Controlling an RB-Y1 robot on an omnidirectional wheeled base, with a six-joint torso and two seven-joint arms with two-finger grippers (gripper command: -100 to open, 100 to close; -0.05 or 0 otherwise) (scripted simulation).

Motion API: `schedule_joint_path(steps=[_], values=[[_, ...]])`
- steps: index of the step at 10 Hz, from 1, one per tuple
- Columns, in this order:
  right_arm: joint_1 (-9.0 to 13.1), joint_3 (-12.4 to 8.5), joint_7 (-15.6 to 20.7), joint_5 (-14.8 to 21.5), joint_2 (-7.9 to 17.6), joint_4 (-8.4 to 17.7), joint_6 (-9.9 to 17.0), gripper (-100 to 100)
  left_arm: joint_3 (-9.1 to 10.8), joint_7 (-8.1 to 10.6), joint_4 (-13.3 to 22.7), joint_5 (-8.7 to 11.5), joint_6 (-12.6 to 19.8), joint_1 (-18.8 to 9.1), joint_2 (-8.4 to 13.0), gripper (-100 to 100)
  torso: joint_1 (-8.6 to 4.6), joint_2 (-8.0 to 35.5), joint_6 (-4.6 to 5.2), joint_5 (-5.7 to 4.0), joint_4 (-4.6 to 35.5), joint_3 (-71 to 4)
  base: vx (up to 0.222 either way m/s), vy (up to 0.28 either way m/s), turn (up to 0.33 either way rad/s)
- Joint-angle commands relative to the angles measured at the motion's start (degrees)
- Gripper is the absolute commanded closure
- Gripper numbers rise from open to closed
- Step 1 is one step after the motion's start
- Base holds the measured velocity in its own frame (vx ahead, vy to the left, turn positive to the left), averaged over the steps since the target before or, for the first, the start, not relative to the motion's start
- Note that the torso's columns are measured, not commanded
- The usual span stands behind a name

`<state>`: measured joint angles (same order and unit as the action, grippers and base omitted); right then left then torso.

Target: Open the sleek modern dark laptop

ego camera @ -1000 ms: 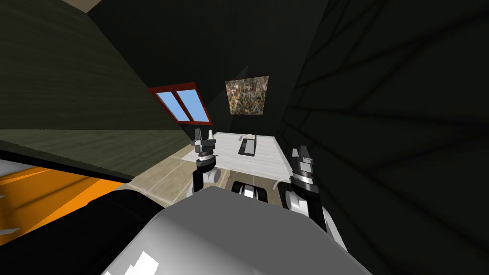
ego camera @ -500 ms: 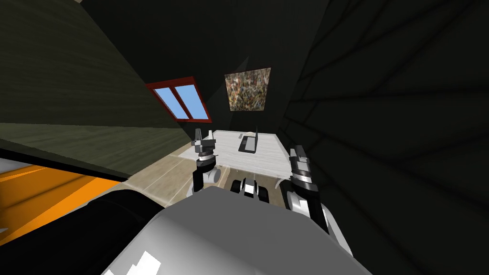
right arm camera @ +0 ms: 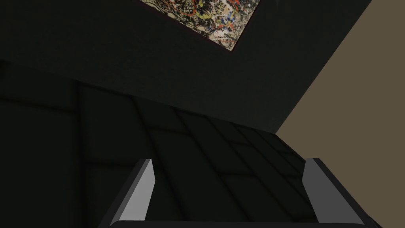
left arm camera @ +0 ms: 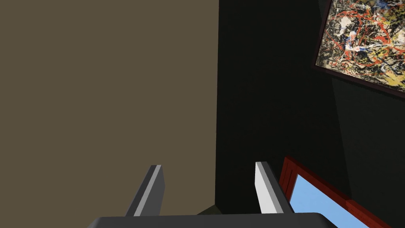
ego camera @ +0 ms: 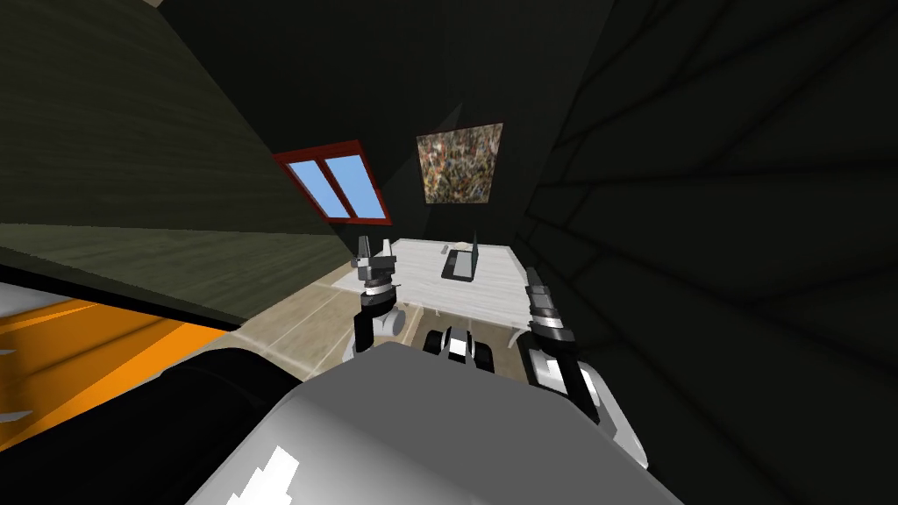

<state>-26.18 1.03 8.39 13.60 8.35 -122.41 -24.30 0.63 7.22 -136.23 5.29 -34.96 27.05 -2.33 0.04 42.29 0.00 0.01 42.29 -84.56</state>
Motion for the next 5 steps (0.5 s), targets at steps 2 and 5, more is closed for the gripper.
schedule_joint_path(steps=[2,5], values=[[3.2,-0.46,3.89,5.46,2.66,3.54,2.54,-100,0.0,0.0,0.0,0.0,0.0,0.0,0.0,0,0.0,-0.01,0.0,0.0,0.0,-0.01,-0.004,0.081,0.029],[6.46,-0.79,7.63,10.45,3.91,7.21,4.74,-100,0.0,0.0,0.0,0.0,0.0,0.0,0.0,0,-0.03,-0.04,0.0,-0.01,-0.01,-0.02,0.006,0.086,0.033]])
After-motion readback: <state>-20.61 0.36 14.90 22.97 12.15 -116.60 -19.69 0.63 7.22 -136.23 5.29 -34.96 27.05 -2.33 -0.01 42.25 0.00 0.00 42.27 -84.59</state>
